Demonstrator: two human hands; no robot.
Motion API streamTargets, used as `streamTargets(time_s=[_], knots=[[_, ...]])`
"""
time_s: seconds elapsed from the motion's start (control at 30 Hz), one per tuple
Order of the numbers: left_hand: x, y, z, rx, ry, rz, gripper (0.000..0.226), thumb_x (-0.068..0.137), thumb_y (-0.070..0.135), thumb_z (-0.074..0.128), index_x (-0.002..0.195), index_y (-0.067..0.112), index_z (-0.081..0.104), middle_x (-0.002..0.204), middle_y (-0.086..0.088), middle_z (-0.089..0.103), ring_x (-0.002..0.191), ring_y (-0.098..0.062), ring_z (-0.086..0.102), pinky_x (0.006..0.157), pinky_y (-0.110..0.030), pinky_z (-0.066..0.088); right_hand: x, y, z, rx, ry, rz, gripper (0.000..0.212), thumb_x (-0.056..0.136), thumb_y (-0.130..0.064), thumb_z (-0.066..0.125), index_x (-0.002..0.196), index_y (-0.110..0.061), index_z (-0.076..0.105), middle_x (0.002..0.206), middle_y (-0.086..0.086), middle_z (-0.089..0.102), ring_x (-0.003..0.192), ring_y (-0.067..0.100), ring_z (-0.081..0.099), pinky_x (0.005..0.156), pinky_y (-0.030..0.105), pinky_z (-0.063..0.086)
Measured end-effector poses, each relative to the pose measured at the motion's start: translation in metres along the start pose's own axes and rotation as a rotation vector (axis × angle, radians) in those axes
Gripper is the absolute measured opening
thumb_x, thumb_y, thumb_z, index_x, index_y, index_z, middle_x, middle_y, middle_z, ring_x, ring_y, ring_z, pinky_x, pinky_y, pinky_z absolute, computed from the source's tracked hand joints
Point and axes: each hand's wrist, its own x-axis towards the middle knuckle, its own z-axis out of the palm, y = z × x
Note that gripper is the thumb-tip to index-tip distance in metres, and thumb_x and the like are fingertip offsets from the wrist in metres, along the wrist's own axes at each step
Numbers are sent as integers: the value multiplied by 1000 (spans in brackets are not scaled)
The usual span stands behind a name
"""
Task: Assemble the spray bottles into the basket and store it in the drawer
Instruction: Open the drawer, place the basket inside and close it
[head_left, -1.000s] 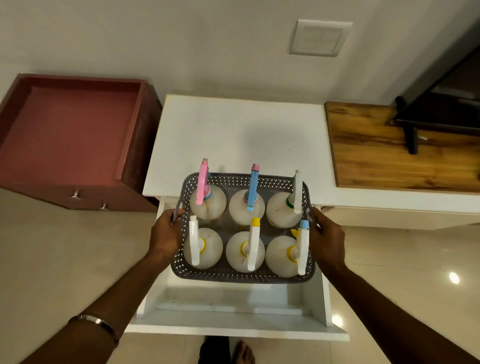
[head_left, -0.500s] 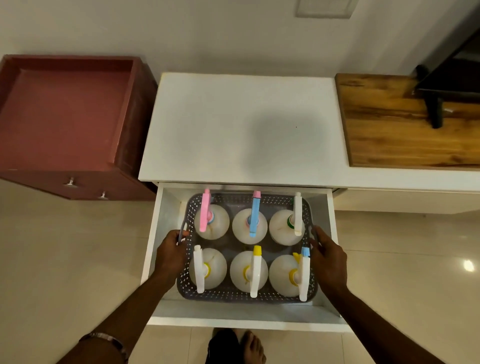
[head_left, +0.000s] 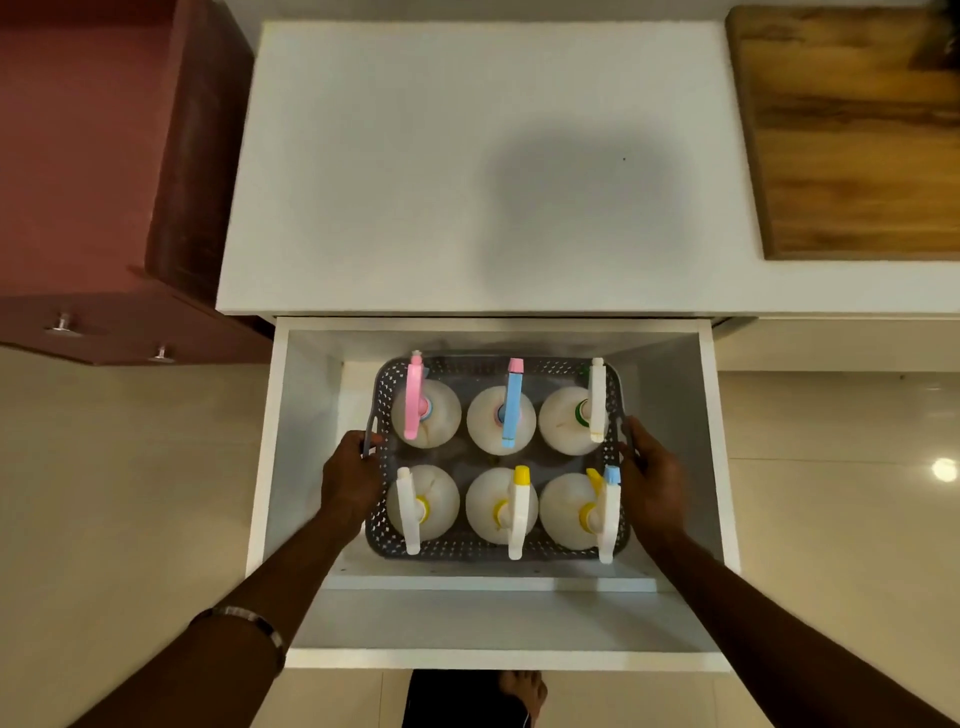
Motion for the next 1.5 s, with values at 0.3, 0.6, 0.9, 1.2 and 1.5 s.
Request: streamTargets(time_s=[0.3, 0.6, 0.9, 1.2, 1.5], knots=[[24, -18, 22, 32, -18, 12, 22, 95, 18, 57, 113, 6, 59, 104, -9, 64, 91, -22, 58, 70, -25, 43, 14, 38, 17, 104, 17, 127, 44, 98, -13, 57, 141, -23, 53, 125, -16, 58, 117, 8, 56, 100, 33, 48], [31, -28, 33, 3, -27, -5, 26, 94, 17, 60, 116, 5, 58, 110, -10, 63, 94, -20, 56, 69, -23, 43, 21, 49, 24, 80, 21, 107, 45, 98, -10, 58, 140, -24, 54, 123, -15, 59, 118, 9, 57, 98, 27, 47], [42, -39, 37, -40, -32, -19, 24, 93, 16, 60, 116, 7, 57, 112, -12, 63, 95, -22, 56, 78, -31, 47, 25, 53, 33, 133, 28, 97, 47, 96, -7, 60, 135, -32, 53, 116, -26, 61, 117, 8, 59, 92, 11, 48], [48, -43, 41, -50, -43, -42, 26, 94, 16, 58, 118, 7, 56, 117, -14, 61, 107, -32, 58, 93, -44, 50, 26, 57, 37, 12, 9, 105, 45, 97, -8, 58, 141, -19, 56, 130, -4, 65, 120, 16, 62, 105, 35, 49], [46, -44, 39, -73, -69, -22, 33, 94, 20, 60, 125, 10, 54, 121, -9, 60, 104, -21, 55, 83, -29, 43, 22, 42, 36, -57, 27, 123, 44, 98, -5, 55, 141, -15, 54, 109, -11, 62, 101, 8, 59, 93, 21, 45]])
